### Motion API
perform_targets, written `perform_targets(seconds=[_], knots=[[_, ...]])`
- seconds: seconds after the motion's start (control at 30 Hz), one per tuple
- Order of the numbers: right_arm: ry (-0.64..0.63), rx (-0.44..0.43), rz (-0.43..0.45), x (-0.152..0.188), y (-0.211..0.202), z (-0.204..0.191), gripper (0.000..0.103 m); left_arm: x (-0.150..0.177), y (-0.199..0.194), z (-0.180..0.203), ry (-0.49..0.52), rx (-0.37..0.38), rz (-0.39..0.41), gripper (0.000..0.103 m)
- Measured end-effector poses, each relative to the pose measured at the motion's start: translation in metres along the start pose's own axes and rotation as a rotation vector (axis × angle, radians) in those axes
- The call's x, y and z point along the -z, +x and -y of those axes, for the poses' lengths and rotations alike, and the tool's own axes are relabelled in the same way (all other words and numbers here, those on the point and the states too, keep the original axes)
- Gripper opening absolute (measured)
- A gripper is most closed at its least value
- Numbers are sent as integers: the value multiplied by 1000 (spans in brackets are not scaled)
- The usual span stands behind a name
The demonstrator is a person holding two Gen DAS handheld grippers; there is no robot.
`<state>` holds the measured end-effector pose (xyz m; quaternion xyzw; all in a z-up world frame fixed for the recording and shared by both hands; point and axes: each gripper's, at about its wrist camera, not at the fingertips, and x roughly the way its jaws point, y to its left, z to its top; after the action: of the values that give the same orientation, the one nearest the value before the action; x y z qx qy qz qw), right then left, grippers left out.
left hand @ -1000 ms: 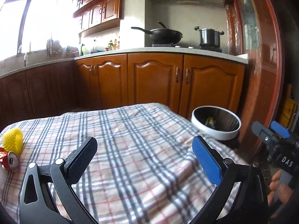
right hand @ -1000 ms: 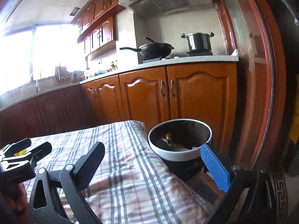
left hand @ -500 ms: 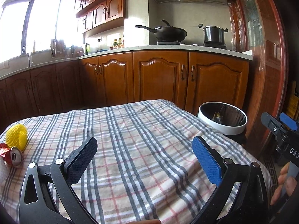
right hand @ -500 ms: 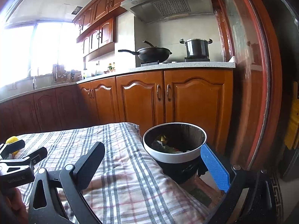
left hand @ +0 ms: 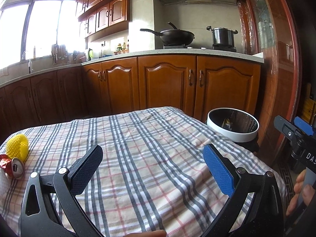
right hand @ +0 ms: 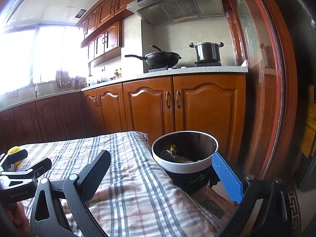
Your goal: Collect trash
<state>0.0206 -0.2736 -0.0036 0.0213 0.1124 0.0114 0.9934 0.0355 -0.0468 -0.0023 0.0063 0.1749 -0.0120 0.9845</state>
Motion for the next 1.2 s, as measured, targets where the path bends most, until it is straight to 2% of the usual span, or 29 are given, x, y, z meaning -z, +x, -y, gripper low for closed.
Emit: perform_targets(seconds=[1.2], knots=[[0, -6, -2, -2, -3, -5, 103, 1, -7, 7, 6, 3, 11, 103]])
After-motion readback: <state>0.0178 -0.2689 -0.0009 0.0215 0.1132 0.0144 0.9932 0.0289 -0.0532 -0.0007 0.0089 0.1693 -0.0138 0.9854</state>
